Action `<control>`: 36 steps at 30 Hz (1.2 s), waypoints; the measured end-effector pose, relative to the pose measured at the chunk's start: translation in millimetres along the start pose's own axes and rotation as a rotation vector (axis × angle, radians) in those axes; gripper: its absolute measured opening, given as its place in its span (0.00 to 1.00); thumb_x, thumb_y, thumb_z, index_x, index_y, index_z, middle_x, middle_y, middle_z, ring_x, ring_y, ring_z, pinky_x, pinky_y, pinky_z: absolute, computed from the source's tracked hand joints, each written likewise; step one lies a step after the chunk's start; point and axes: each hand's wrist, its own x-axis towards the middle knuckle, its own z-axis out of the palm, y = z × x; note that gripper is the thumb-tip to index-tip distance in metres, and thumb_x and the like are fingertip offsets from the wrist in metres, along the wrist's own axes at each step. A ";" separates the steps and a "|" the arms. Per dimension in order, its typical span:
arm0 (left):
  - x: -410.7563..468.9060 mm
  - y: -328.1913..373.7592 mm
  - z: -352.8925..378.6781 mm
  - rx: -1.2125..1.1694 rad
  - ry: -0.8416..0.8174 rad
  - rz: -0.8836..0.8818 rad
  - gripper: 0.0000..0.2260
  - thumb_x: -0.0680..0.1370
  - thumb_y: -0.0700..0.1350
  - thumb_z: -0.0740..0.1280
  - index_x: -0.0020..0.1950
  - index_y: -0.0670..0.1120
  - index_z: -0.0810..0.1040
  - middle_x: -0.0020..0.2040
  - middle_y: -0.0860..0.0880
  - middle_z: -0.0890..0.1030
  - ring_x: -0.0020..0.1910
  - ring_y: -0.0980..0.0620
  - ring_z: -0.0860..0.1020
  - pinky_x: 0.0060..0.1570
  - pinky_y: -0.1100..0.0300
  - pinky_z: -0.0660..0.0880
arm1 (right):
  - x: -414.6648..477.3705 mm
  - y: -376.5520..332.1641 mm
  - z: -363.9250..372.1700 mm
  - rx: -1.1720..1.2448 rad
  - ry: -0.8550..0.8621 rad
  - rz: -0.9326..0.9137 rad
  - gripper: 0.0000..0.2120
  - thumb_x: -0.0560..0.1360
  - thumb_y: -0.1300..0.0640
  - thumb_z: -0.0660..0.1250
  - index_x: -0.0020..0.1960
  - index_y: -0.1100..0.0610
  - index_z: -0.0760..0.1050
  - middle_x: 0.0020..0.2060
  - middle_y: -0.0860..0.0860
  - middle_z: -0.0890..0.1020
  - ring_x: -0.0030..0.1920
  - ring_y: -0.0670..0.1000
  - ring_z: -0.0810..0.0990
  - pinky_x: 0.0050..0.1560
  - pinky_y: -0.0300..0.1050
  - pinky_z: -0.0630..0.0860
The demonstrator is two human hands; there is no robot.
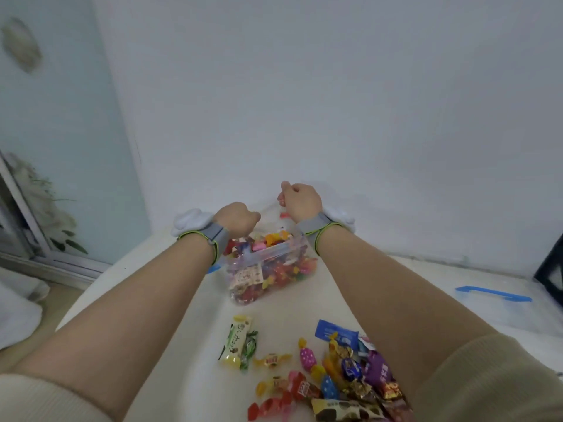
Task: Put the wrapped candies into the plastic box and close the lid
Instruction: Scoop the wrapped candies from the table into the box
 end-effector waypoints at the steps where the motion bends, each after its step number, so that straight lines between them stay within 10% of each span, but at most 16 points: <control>1: 0.0 0.2 -0.7 -0.003 0.006 0.006 0.14 0.81 0.42 0.57 0.48 0.34 0.78 0.54 0.35 0.81 0.47 0.41 0.77 0.51 0.50 0.75 | -0.8 -1.0 -2.8 -0.007 -0.013 -0.008 0.22 0.77 0.47 0.57 0.28 0.51 0.77 0.26 0.45 0.79 0.32 0.50 0.79 0.36 0.41 0.73; 16: -88.2 38.9 41.3 0.002 0.377 0.544 0.11 0.79 0.45 0.60 0.56 0.49 0.80 0.56 0.51 0.80 0.58 0.50 0.74 0.55 0.56 0.70 | -79.5 44.1 -105.4 -0.218 0.215 -0.063 0.21 0.80 0.51 0.53 0.37 0.56 0.78 0.38 0.51 0.81 0.40 0.54 0.76 0.41 0.44 0.67; 24: -150.5 35.1 136.3 0.074 -0.295 0.491 0.35 0.73 0.73 0.55 0.77 0.58 0.63 0.76 0.52 0.66 0.74 0.50 0.65 0.73 0.50 0.61 | -157.7 130.3 -170.7 -0.858 -0.244 0.101 0.25 0.77 0.39 0.58 0.70 0.48 0.70 0.68 0.52 0.72 0.66 0.57 0.72 0.63 0.49 0.69; 36: -152.9 32.2 170.7 0.110 -0.035 0.508 0.25 0.73 0.71 0.57 0.66 0.62 0.72 0.60 0.57 0.73 0.60 0.55 0.68 0.61 0.55 0.66 | -182.6 152.7 -166.1 -0.887 -0.207 -0.065 0.25 0.72 0.36 0.57 0.64 0.47 0.72 0.61 0.51 0.72 0.62 0.54 0.69 0.56 0.51 0.72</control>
